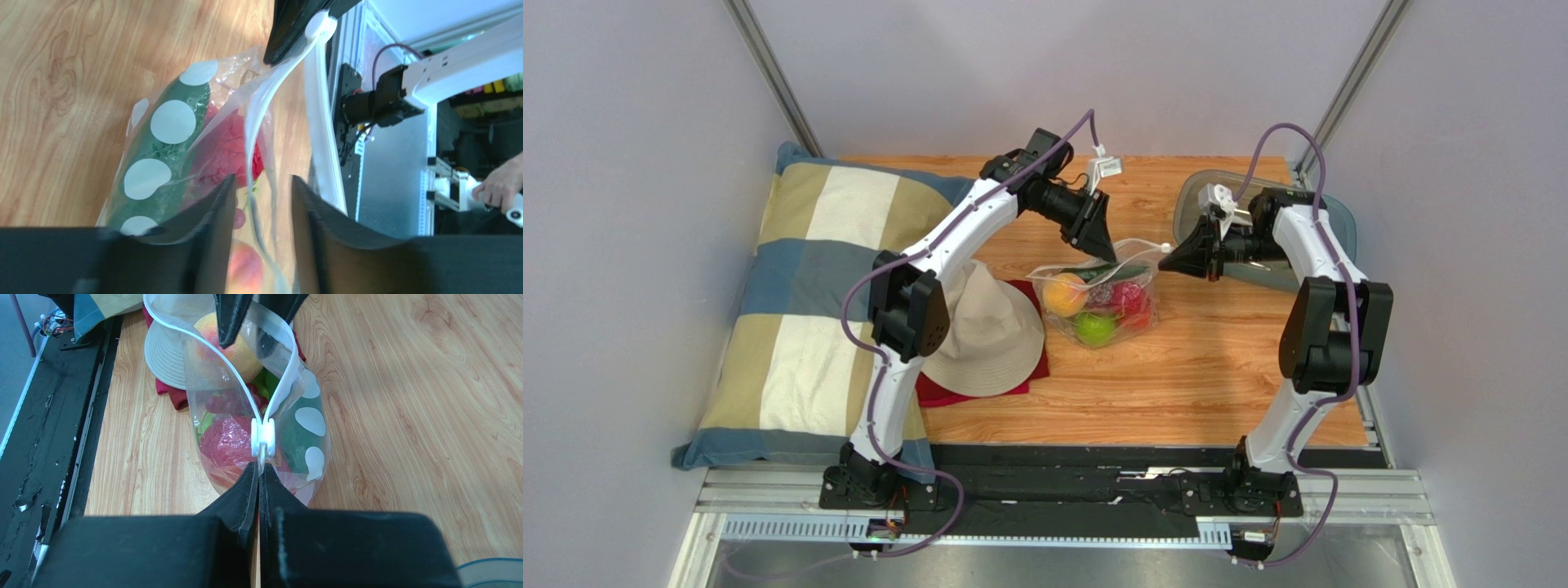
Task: Place the food in the zip-top bag and seal the zipper
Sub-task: Zip the zipper food storage bag at the center of the board.
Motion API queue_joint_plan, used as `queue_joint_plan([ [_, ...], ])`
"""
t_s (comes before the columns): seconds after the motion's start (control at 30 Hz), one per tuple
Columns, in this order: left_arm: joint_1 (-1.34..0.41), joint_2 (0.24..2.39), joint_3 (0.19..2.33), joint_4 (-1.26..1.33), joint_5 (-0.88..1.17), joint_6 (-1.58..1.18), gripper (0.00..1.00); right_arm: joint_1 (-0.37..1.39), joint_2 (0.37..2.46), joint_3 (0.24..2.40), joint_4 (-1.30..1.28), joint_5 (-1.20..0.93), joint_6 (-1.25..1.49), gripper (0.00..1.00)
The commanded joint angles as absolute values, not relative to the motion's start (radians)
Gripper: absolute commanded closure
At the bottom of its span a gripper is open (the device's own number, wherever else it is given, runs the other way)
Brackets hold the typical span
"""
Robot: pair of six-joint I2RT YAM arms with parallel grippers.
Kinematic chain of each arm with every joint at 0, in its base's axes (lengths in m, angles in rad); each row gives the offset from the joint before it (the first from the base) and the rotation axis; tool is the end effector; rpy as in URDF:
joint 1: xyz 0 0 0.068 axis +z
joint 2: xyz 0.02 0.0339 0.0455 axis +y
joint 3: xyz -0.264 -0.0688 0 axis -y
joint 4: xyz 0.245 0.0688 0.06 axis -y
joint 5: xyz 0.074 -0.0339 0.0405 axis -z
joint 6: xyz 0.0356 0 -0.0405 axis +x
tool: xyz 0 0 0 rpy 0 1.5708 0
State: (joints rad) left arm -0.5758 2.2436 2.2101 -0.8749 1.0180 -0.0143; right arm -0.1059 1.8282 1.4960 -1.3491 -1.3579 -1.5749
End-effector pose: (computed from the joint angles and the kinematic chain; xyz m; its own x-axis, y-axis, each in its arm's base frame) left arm 0.3932 -0.2913 0.2986 -0.6717 0.4271 -0.6053 0.7154 0.1615 -0.6798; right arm 0.3312 -0.0002 0.2646 -0.1255 -0.1991 -0.9719 -0.9889 0.1042 0.1063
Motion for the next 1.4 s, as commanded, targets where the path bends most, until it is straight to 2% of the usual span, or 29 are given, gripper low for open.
queue_joint_plan([
  [0.0,-0.578,2.105,2.204,-0.801,0.984,0.061,0.48,-0.103,1.775,1.528,-1.667,-1.404,-1.589,1.00],
  [0.03,-0.578,2.091,2.195,-0.772,0.971,0.058,0.39,-0.103,1.769,1.525,-1.667,-1.401,-1.592,1.00],
  [0.13,-0.586,2.046,2.169,-0.645,0.942,0.041,0.31,-0.101,1.743,1.505,-1.667,-1.385,-1.623,1.00],
  [0.4,-0.707,2.063,2.201,-0.649,0.847,0.313,0.31,-0.094,1.712,1.491,-1.667,-1.373,-1.654,1.00],
  [0.63,-0.726,2.109,2.243,-0.574,0.831,0.374,0.36,-0.092,1.678,1.463,-1.667,-1.361,-1.713,1.00],
  [0.87,-0.764,2.082,2.183,-0.600,0.839,0.561,0.41,-0.083,1.660,1.463,-1.667,-1.367,-1.735,1.00],
  [1.1,-0.781,2.088,2.177,-0.600,0.799,0.583,0.44,-0.072,1.625,1.444,-1.667,-1.356,-1.761,1.00],
  [1.3,-0.781,2.091,2.172,-0.624,0.828,0.603,0.56,-0.071,1.618,1.451,-1.667,-1.353,-1.763,1.00],
  [1.37,-0.781,2.094,2.171,-0.647,0.838,0.617,0.57,-0.071,1.618,1.454,-1.667,-1.354,-1.761,1.00],
])
